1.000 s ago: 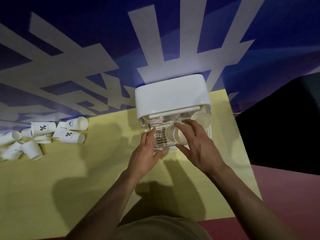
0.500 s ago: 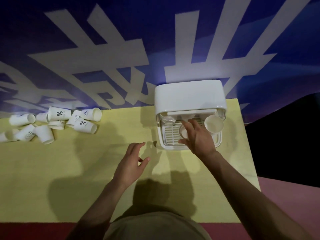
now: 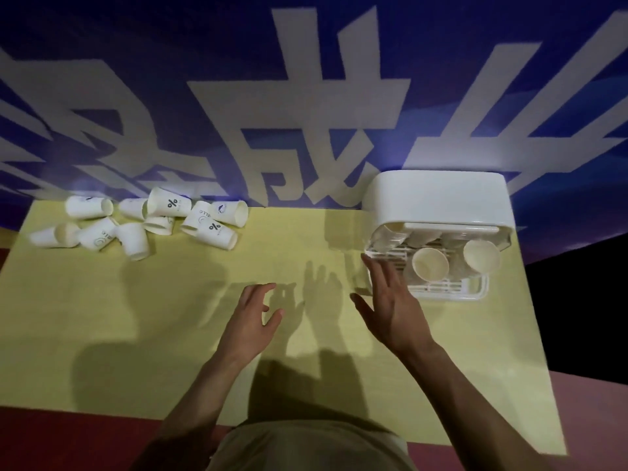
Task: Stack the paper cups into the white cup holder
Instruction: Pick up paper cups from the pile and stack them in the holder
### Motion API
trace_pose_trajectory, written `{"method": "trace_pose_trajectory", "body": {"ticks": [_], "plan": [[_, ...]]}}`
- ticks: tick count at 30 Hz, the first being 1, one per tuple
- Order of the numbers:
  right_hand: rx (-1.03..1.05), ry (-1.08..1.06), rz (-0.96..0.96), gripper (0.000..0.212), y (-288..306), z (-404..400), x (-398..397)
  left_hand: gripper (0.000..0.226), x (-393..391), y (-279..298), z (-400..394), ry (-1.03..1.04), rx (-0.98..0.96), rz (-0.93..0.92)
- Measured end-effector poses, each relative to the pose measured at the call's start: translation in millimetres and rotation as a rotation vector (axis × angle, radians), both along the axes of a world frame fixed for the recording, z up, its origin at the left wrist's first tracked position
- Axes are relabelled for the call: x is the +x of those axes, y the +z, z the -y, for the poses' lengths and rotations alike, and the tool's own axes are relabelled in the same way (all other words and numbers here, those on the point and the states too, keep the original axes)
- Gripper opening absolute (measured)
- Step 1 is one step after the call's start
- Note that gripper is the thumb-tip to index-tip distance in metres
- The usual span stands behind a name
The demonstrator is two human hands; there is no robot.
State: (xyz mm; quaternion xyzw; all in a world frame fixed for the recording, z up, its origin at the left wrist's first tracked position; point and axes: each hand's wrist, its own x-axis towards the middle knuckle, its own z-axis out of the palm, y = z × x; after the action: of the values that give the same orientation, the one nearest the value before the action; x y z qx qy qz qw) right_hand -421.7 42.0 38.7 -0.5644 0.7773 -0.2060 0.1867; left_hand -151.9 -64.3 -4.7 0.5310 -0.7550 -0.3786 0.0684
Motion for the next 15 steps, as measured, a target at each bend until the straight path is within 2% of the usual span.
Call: {"method": "trace_pose_trajectory", "body": {"ticks": [8, 15], "plan": [[0.096, 0.074, -0.009, 0.075, -5.9, 73.9, 121.7, 0.055, 133.2, -6.0, 112.2, 0.135, -0.098, -0.047], [0.169, 0.144, -0.094, 0.084, -33.3, 160.1, 197.3, 0.054, 223.2, -7.8, 199.1, 0.161, -0.086, -0.080]]}}
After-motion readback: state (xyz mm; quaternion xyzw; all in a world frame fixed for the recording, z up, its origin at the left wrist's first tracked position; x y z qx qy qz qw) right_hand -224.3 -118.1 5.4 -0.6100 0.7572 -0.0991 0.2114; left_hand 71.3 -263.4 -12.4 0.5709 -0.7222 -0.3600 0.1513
